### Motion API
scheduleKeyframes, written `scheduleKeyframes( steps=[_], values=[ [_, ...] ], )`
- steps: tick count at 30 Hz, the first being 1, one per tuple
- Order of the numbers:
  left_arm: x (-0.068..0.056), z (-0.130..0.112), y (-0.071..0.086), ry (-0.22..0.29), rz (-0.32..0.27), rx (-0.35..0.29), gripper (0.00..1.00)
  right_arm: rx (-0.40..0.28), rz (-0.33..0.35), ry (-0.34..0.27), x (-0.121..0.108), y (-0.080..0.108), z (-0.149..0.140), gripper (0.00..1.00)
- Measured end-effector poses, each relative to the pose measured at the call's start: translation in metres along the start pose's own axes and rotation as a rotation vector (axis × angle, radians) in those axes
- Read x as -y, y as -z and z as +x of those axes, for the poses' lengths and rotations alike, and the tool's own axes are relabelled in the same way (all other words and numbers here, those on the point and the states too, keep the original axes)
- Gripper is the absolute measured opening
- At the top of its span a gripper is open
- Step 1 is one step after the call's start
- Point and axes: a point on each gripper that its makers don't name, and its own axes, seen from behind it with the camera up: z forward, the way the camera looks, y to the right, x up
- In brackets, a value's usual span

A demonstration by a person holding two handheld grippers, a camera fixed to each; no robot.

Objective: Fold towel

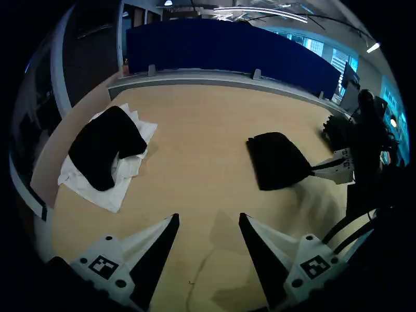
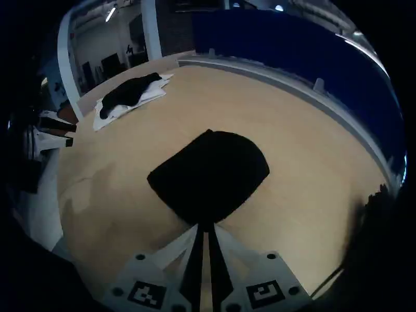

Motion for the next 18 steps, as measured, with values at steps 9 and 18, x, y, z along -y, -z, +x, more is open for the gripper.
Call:
scheduleKeyframes(
  steps=[9,18],
  values=[
    [0.003,0.003,0.004,0.006,0.0,-0.007,0.85,-0.063,0.001,0.04,-0.005,0.027,0.051,0.07],
    [0.001,0.012,0.005,-0.002,-0.009,-0.027,0.85,-0.148,-0.004,0.085,-0.012,0.071,0.108,0.06]
  ],
)
